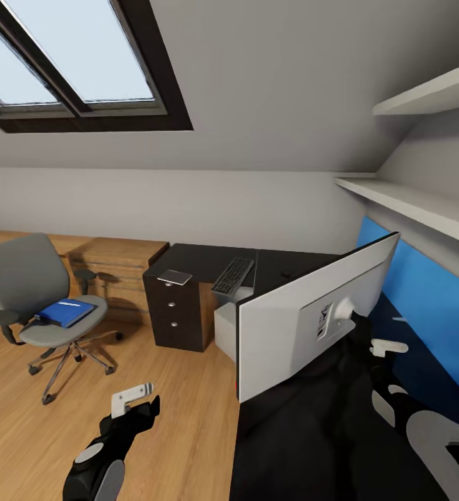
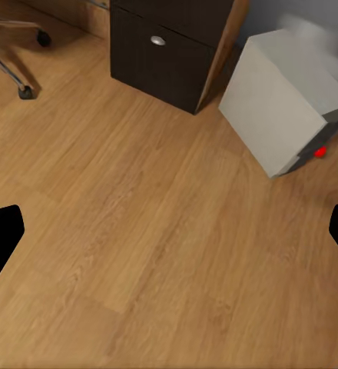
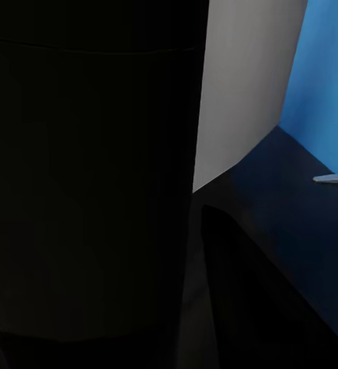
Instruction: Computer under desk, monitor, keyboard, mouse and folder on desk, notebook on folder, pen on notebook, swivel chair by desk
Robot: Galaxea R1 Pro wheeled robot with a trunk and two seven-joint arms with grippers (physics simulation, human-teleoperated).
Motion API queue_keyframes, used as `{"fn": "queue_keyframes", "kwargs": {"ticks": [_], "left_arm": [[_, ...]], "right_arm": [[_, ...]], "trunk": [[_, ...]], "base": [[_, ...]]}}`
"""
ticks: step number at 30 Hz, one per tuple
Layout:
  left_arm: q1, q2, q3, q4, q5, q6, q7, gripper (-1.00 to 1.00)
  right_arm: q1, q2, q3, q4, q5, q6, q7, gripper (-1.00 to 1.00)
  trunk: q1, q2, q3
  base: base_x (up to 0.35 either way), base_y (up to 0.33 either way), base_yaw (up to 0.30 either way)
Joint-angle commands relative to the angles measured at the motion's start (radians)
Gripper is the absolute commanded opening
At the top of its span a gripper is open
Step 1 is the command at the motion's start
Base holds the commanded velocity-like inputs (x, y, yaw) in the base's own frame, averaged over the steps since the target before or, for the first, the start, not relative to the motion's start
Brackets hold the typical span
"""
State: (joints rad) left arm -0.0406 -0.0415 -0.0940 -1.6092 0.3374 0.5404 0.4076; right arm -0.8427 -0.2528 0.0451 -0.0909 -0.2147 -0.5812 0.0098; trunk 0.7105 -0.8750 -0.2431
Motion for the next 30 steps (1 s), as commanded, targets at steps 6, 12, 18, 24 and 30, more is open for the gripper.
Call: {"fn": "queue_keyframes", "kwargs": {"ticks": [6, 12, 18, 24, 30], "left_arm": [[-0.001, 0.001, -0.001, 0.0, 0.011, 0.001, 0.01, 1.0], [-0.001, 0.002, 0.0, 0.0, 0.01, 0.002, 0.01, 1.0], [-0.001, 0.002, 0.0, 0.0, 0.01, 0.003, 0.01, 1.0], [-0.001, 0.002, 0.002, 0.0, 0.009, 0.002, 0.01, 1.0], [-0.001, 0.002, 0.021, 0.001, 0.01, 0.003, 0.011, 1.0]], "right_arm": [[-0.001, 0.0, 0.027, 0.002, -0.014, -0.003, 0.002, -1.0], [-0.001, 0.0, 0.027, 0.002, -0.014, -0.003, 0.002, -1.0], [-0.001, 0.0, 0.027, 0.002, -0.014, -0.003, 0.002, -1.0], [-0.001, 0.0, 0.027, 0.003, -0.014, -0.003, 0.002, -1.0], [-0.001, 0.0, 0.027, 0.004, -0.014, -0.003, 0.002, -1.0]], "trunk": [[0.0, -0.001, -0.001], [0.0, -0.001, -0.001], [0.0, -0.001, -0.001], [0.0, -0.001, -0.001], [0.0, -0.001, -0.001]], "base": [[0.0, -0.211, 0.0], [0.0, -0.143, 0.0], [0.0, -0.017, 0.0], [0.0, -0.084, 0.0], [0.0, -0.038, 0.0]]}}
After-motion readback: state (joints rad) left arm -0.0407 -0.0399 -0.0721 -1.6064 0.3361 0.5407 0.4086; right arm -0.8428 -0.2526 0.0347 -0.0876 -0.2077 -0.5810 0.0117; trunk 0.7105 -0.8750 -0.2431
